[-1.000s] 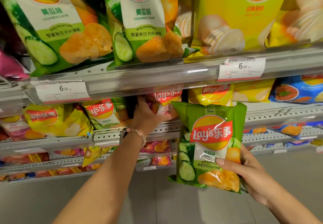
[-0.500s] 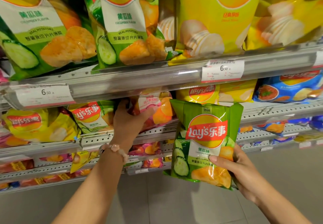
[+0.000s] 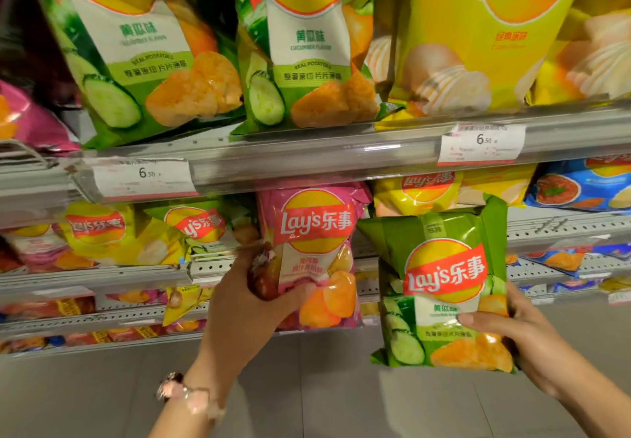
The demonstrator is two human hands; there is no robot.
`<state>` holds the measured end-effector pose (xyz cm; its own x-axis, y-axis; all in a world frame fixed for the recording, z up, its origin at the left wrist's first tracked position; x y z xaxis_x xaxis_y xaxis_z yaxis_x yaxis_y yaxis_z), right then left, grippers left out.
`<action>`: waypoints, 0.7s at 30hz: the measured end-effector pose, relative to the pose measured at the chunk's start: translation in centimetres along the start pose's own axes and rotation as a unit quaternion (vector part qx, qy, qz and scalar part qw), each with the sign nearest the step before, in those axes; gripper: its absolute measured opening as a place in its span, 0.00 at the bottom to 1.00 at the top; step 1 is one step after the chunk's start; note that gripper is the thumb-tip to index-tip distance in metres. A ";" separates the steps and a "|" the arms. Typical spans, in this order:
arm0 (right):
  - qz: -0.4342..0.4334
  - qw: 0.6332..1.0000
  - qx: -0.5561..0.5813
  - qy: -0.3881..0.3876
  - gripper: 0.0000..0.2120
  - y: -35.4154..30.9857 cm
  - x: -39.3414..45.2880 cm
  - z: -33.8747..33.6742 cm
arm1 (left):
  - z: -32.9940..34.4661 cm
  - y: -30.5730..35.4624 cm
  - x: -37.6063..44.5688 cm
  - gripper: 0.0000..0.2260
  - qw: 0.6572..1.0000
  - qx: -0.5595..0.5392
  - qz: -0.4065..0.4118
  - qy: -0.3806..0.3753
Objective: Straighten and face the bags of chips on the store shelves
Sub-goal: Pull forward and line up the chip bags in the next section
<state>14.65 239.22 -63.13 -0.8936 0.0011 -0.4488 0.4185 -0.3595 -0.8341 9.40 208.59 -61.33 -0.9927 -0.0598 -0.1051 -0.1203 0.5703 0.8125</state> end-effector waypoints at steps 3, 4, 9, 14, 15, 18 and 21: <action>0.008 1.000 -0.006 -0.012 0.39 -0.4 -0.2 -0.3 | -0.4 -0.6 0.4 0.28 0.999 0.020 0.035 -0.006; 0.008 1.000 -0.008 -0.011 0.37 -0.5 -0.3 -0.3 | -0.6 -0.8 0.7 0.28 0.999 0.027 0.043 -0.014; 0.000 1.000 0.013 0.009 0.26 -0.5 -0.5 -0.1 | -1.4 -1.8 2.3 0.26 0.998 -0.002 0.050 -0.049; 0.003 0.999 0.027 0.046 0.27 0.0 -0.3 -0.6 | -2.8 -4.4 0.9 0.39 0.997 -0.039 0.016 -0.062; 0.000 0.999 0.025 0.049 0.28 0.0 -0.1 -0.6 | -3.0 -5.0 0.3 0.40 0.997 -0.043 0.013 -0.066; -0.027 0.998 0.013 0.053 0.29 -0.5 0.7 0.5 | -3.5 -6.6 -1.1 0.42 0.994 -0.063 -0.013 -0.085; -0.061 0.997 0.001 0.044 0.28 -1.3 2.1 2.4 | -4.0 -7.8 -2.2 0.44 0.992 -0.086 -0.031 -0.083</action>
<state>11.83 237.46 -62.17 -0.9203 0.1259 -0.3704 0.3070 -0.3542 -0.8833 12.43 201.05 -65.14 -0.9696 0.0537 -0.2389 -0.1949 0.4213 0.8857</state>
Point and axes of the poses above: each hand's wrist, its own x-axis towards the middle knuckle, its own z-axis out of the palm, y = z × x, the point moved 1 cm from there along x, towards the middle knuckle, and after that the axes turned 8 degrees about x, right-handed, at the moved point
